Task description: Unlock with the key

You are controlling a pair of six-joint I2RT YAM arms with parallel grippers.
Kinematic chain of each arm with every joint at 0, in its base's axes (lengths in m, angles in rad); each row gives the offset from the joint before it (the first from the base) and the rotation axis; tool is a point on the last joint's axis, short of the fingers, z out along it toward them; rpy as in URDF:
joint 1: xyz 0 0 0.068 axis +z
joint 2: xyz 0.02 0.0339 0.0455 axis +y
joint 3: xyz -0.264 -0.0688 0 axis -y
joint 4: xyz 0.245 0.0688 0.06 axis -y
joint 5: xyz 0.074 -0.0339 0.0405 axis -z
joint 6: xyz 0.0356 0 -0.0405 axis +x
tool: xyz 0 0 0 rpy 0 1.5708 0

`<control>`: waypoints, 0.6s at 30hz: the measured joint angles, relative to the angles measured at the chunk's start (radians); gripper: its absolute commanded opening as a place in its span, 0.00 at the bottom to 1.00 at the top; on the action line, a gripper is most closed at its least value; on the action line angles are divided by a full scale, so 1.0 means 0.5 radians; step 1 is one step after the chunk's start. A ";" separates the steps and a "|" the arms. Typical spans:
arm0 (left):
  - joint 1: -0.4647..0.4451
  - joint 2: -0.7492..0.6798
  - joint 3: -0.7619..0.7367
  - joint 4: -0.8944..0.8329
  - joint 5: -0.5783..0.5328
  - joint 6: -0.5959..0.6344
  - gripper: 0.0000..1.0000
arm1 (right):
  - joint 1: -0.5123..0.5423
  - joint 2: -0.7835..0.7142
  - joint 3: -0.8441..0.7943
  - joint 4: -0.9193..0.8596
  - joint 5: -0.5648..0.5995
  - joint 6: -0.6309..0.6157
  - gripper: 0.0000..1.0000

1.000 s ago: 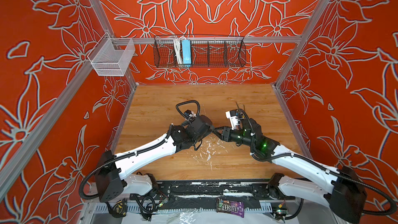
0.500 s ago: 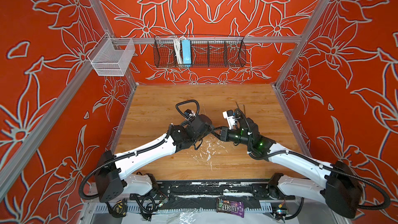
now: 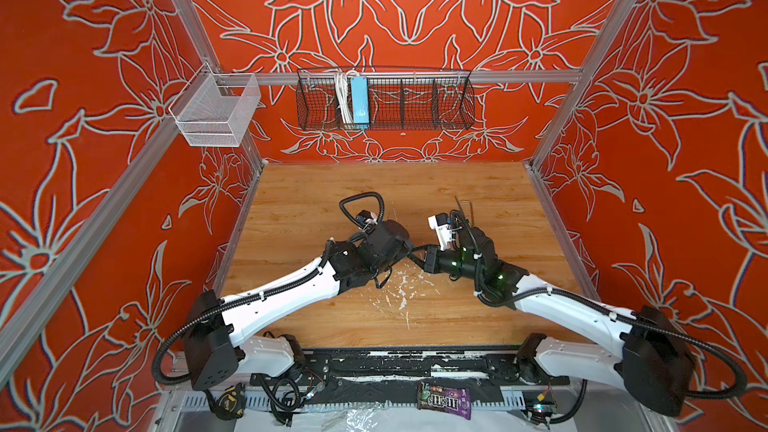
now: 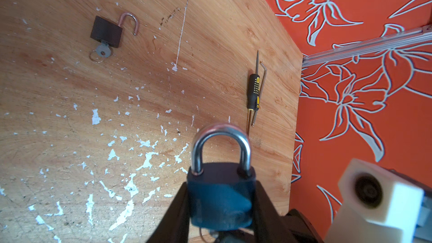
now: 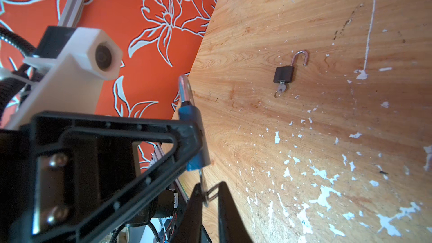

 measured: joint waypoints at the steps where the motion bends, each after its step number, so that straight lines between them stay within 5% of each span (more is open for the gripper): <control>1: 0.000 0.000 0.000 0.000 0.004 0.001 0.00 | 0.000 0.007 0.000 0.011 0.000 -0.001 0.10; 8: 0.008 0.000 0.000 0.001 0.003 0.001 0.00 | 0.000 0.049 0.002 0.080 -0.022 0.011 0.00; 18: 0.040 -0.085 -0.107 0.186 0.003 0.005 0.00 | -0.014 0.095 -0.011 0.278 -0.086 0.256 0.00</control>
